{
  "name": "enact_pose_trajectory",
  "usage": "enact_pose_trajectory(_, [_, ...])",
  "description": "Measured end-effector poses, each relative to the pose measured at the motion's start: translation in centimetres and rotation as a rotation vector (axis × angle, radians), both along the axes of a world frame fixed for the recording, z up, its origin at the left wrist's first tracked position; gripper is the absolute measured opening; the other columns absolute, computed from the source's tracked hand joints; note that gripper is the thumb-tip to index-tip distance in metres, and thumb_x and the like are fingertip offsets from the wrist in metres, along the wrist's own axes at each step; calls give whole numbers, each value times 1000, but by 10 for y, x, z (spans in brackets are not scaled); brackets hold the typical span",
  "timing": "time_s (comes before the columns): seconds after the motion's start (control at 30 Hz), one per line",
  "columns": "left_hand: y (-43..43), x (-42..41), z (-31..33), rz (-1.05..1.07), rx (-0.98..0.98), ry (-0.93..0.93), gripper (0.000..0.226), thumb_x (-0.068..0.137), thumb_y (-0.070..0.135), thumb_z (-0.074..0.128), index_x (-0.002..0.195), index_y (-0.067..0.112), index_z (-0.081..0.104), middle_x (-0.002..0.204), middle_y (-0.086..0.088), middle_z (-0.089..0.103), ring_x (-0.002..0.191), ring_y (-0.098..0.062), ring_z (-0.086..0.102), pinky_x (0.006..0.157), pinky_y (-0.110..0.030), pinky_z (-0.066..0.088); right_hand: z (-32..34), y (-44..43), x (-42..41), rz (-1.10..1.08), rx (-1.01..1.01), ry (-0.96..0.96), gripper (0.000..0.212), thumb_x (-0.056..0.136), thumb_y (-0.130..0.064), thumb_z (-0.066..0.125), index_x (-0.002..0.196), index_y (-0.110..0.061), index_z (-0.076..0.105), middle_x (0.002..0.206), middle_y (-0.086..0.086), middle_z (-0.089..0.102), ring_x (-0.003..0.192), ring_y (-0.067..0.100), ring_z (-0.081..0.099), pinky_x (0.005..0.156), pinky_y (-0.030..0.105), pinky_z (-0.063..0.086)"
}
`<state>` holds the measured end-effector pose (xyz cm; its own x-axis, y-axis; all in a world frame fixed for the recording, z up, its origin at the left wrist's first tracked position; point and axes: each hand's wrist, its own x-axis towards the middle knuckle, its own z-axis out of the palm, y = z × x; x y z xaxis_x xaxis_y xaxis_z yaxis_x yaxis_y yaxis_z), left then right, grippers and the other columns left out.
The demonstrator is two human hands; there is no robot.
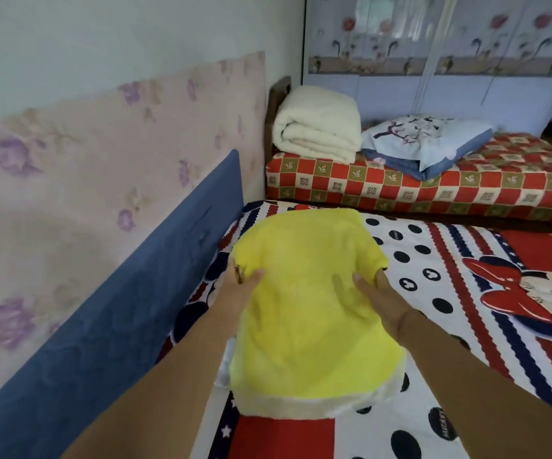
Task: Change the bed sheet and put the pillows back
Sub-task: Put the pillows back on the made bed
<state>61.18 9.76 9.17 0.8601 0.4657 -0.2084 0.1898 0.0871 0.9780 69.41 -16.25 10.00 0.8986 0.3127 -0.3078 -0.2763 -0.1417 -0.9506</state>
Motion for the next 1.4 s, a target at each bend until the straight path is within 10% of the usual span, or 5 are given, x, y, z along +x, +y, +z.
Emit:
enact_pose_trajectory(0.57, [-1, -23, -189, 47, 77, 490, 135, 34, 94, 60, 147, 24, 37, 137, -4, 51, 122, -28, 51, 103, -50, 43, -170, -46, -13, -173, -31, 293, 109, 66, -67, 71, 152, -29, 15, 145, -2, 42, 129, 26, 46, 107, 43, 37])
enact_pose_trajectory(0.87, [-28, -59, -182, -12, 16, 567, 73, 79, 60, 65, 135, 15, 51, 121, -5, 61, 102, -23, 56, 92, -35, 44, -205, -45, -54, -189, -153, 230, 55, 89, -41, 63, 133, -12, 49, 119, 4, 60, 110, 24, 53, 95, 34, 38])
enact_pose_trajectory(1.07, [-37, -123, -162, -54, -158, 691, 114, 30, 78, 80, 122, 12, 63, 111, -6, 70, 98, -24, 63, 101, -40, 45, -189, -71, -105, -126, -118, 411, 101, 29, -81, 77, 104, -12, 70, 93, 3, 75, 95, 24, 69, 92, 37, 50])
enact_pose_trajectory(1.2, [-18, -132, -103, -92, -364, 678, 120, 40, 66, 89, 139, 12, 50, 141, -13, 52, 133, -33, 44, 114, -51, 29, -150, -71, -115, -73, 14, 536, 53, 73, -46, 77, 106, -5, 68, 102, 17, 73, 98, 33, 69, 100, 47, 47])
enact_pose_trajectory(1.4, [0, -160, -93, -91, 177, 917, 145, 36, 99, 54, 138, -4, 45, 138, -19, 52, 122, -32, 54, 97, -36, 43, -121, -71, -157, 116, -634, 349, 103, 52, -76, 61, 128, -6, 54, 119, 12, 59, 106, 26, 55, 85, 30, 46])
